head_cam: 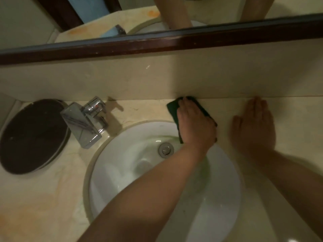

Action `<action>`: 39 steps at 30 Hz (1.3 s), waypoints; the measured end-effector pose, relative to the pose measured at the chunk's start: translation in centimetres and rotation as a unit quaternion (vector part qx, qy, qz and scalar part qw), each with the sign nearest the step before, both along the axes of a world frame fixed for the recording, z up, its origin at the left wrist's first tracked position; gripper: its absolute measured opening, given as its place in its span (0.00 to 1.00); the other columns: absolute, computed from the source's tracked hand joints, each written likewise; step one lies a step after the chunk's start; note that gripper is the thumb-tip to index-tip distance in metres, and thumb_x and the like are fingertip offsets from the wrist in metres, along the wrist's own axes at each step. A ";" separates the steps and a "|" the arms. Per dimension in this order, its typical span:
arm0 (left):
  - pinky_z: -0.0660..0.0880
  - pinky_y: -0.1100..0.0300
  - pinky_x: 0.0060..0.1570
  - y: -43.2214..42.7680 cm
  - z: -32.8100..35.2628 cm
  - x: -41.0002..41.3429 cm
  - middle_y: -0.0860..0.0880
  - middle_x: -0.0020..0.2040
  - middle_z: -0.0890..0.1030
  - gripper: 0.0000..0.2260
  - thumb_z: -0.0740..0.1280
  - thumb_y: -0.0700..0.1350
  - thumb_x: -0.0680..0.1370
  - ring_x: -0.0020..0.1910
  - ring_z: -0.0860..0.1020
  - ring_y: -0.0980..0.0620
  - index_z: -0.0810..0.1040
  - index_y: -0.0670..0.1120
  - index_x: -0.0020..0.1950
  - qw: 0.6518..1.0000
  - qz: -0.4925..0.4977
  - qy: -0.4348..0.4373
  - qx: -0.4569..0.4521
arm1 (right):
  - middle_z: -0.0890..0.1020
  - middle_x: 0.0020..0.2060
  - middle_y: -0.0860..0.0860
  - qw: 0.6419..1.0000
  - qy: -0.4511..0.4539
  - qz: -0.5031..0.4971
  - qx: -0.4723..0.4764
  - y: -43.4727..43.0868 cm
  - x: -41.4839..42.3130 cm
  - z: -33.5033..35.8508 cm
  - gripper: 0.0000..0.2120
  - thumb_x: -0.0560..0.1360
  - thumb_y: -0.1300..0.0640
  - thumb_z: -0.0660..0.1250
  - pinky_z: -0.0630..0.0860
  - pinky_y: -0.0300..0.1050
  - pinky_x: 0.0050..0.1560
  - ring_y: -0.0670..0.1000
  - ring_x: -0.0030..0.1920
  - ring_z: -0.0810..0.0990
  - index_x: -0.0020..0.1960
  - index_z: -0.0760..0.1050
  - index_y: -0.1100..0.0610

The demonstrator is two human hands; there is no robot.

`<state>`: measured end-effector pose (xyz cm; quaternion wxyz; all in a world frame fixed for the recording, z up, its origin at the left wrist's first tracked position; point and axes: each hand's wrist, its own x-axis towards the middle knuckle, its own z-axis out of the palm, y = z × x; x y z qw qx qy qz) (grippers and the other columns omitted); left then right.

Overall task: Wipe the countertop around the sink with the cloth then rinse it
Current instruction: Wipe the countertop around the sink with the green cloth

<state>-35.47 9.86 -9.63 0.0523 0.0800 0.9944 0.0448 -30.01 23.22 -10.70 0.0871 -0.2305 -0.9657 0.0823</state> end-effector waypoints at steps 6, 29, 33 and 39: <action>0.52 0.50 0.75 -8.7 0.7 -0.9 0.39 0.79 0.55 0.32 0.53 0.52 0.79 0.77 0.55 0.41 0.52 0.37 0.78 0.998 -0.040 0.005 0.049 | 0.63 0.73 0.68 1.000 -0.008 -0.007 0.001 -0.3 0.2 0.2 0.33 0.75 0.50 0.48 0.59 0.59 0.72 0.65 0.74 0.60 0.74 0.56 0.71; 0.48 0.48 0.76 1.3 1.1 0.6 0.36 0.77 0.57 0.33 0.49 0.51 0.76 0.77 0.52 0.38 0.52 0.33 0.77 0.997 -0.071 0.001 0.023 | 0.57 0.77 0.62 0.998 -0.057 0.001 -0.037 0.1 -0.1 0.2 0.34 0.76 0.49 0.49 0.50 0.53 0.76 0.59 0.77 0.54 0.77 0.52 0.67; 0.45 0.51 0.77 3.8 1.3 1.5 0.40 0.79 0.52 0.31 0.53 0.51 0.80 0.79 0.47 0.42 0.51 0.37 0.78 0.984 -0.176 -0.013 0.031 | 0.51 0.78 0.60 0.991 -0.083 0.085 -0.061 2.0 0.3 0.4 0.32 0.78 0.49 0.42 0.45 0.49 0.76 0.56 0.78 0.48 0.78 0.47 0.65; 0.46 0.56 0.75 -3.4 1.7 -0.1 0.44 0.79 0.55 0.29 0.50 0.50 0.79 0.78 0.52 0.46 0.55 0.41 0.79 0.989 -0.135 -0.002 0.060 | 0.59 0.77 0.56 0.992 -0.055 0.099 -0.050 7.2 4.0 1.4 0.32 0.77 0.48 0.47 0.51 0.47 0.76 0.54 0.78 0.54 0.77 0.56 0.62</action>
